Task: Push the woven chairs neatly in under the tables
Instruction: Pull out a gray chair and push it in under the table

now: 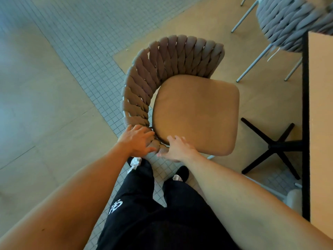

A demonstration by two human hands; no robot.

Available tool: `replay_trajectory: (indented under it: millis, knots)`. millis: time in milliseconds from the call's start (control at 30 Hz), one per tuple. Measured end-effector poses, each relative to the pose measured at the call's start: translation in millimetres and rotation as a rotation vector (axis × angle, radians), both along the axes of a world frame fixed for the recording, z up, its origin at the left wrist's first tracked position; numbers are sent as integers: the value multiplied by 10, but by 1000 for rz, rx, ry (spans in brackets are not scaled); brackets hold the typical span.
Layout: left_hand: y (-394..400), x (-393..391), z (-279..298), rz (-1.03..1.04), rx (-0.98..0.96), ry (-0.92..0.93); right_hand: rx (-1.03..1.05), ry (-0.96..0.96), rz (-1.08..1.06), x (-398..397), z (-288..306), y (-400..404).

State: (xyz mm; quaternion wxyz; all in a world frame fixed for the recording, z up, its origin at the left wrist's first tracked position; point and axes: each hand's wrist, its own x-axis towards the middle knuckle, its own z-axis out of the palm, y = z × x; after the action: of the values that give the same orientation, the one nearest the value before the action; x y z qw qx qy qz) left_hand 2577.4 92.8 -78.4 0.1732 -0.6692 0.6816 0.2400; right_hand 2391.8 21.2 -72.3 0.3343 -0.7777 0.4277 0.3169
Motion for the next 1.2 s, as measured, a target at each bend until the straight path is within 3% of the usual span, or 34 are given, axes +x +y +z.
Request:
replay_trajectory:
  millis: [233, 667, 1200]
  knots:
    - [221, 494, 277, 134, -41, 14, -60, -14, 36, 491, 131, 200]
    - [636, 1967, 521, 80, -3, -1, -114, -17, -100, 1879, 292, 684]
    - [32, 2823, 661, -82, 41, -9, -119, -35, -302, 2607, 400, 330]
